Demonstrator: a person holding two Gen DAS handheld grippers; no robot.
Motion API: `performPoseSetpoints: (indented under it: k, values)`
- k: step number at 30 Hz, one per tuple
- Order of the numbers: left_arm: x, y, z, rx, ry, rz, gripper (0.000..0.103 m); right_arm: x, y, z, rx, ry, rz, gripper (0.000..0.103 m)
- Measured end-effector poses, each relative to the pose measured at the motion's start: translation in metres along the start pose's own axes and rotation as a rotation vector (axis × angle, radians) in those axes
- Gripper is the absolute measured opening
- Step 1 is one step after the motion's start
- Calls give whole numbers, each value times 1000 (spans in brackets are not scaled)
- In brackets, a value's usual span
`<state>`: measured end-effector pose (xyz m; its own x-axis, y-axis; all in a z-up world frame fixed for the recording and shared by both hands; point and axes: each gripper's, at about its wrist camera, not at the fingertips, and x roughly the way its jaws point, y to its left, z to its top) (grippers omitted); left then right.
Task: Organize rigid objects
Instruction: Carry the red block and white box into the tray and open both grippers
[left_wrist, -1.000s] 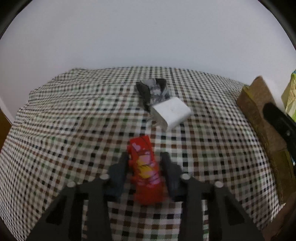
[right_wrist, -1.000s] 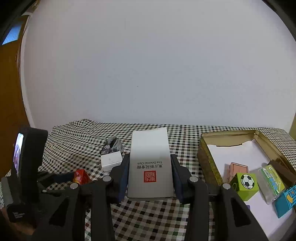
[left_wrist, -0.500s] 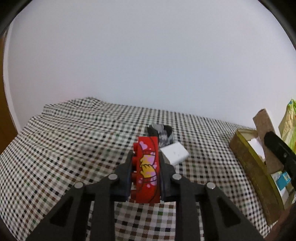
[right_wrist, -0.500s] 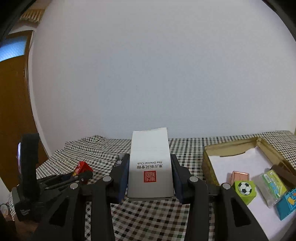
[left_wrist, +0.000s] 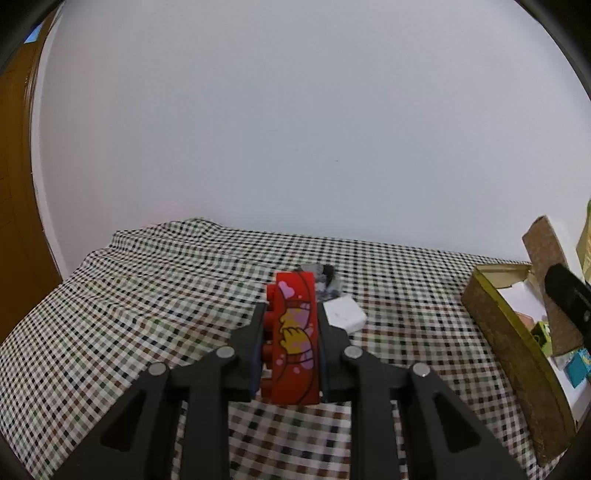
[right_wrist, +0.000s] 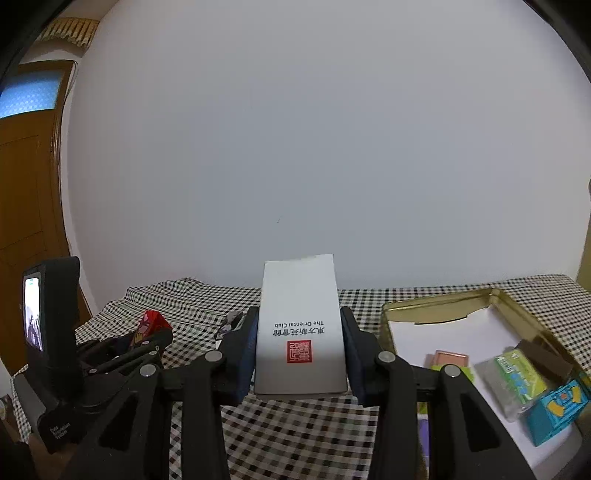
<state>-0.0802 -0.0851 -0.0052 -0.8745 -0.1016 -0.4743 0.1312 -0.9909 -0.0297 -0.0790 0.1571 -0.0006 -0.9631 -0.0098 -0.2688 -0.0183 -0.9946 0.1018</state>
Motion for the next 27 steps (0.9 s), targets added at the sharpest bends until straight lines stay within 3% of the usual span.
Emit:
performPoseSetpoints:
  k: [20, 27]
  values:
    - [-21, -53, 0, 48, -26, -62, 22, -30, -40, -5, -92, -132, -100, 44]
    - [-38, -83, 8, 101, -80, -94, 22, -31, -67, -2, -67, -156, -140, 44]
